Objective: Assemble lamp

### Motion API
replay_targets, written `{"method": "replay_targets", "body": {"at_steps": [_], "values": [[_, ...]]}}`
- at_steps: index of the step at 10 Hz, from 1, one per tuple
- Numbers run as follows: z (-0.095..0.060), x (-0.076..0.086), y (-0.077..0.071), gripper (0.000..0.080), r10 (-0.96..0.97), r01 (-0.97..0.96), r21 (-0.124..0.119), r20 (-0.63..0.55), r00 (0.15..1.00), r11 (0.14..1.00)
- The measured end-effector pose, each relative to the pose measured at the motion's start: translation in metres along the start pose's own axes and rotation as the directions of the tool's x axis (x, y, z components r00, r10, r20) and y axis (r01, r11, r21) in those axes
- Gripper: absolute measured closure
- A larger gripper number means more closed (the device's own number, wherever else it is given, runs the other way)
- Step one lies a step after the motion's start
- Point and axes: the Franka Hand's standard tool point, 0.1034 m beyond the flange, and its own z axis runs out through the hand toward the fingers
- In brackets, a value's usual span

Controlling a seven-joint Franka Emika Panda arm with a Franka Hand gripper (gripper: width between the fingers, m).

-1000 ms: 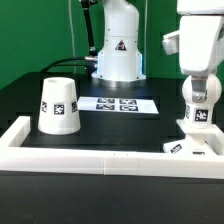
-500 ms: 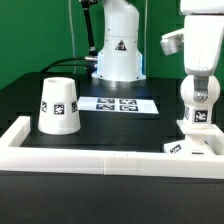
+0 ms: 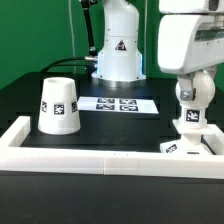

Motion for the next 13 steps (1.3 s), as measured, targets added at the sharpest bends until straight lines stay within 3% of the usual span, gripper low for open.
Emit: {"method": "replay_targets", "body": {"at_steps": [3, 9, 10, 13], "values": [[-0.0014, 0.004, -0.0002, 0.0223, 0.311, -0.311, 0.0, -0.002, 0.95, 0.95], [-0.0033, 0.0047, 0.0012, 0.0222, 0.65, -0.65, 0.0, -0.006, 0.76, 0.76], [-0.0034, 0.0048, 0.0008, 0.0222, 0.705, -0.705, 0.002, -0.006, 0.709, 0.709], [-0.0021, 0.0005, -0.0009, 0.0222, 0.907, -0.907, -0.004, 0.013, 0.421, 0.421]]}}
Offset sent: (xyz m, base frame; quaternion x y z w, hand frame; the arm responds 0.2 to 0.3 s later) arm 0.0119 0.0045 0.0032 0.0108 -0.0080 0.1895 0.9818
